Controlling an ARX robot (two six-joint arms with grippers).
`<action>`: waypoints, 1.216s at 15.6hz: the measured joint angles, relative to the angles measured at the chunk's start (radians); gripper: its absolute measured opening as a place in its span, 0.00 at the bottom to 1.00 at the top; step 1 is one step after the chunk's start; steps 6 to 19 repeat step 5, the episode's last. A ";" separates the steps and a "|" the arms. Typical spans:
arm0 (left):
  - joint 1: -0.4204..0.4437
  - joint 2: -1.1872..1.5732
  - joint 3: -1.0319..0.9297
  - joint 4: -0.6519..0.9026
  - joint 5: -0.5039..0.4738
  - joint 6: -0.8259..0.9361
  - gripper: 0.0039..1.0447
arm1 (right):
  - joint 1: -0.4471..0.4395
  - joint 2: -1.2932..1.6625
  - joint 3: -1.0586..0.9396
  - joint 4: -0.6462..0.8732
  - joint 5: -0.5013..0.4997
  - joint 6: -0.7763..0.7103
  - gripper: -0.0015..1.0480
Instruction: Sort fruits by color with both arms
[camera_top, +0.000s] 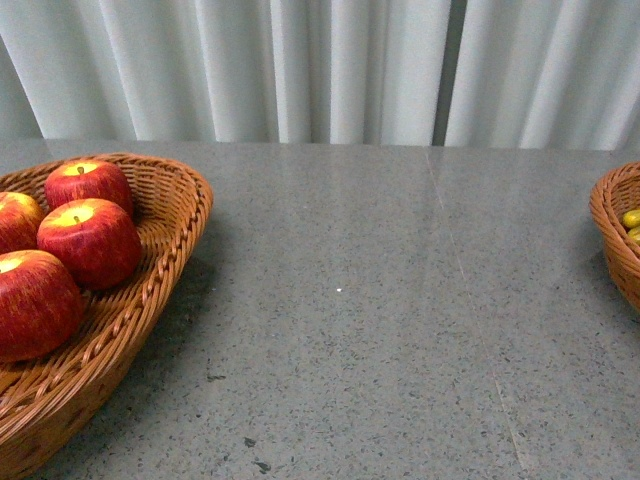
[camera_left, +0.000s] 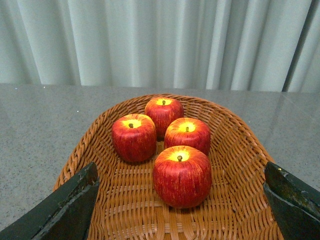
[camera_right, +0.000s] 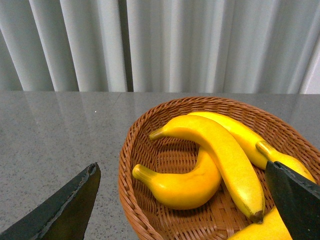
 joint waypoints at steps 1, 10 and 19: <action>0.000 0.000 0.000 0.000 0.000 0.000 0.94 | 0.000 0.000 0.000 0.000 0.000 0.000 0.93; 0.000 0.000 0.000 0.000 0.000 0.000 0.94 | 0.000 0.000 0.000 0.000 0.000 0.000 0.94; 0.000 0.000 0.000 0.000 0.000 0.000 0.94 | 0.000 0.000 0.000 0.000 0.000 0.000 0.94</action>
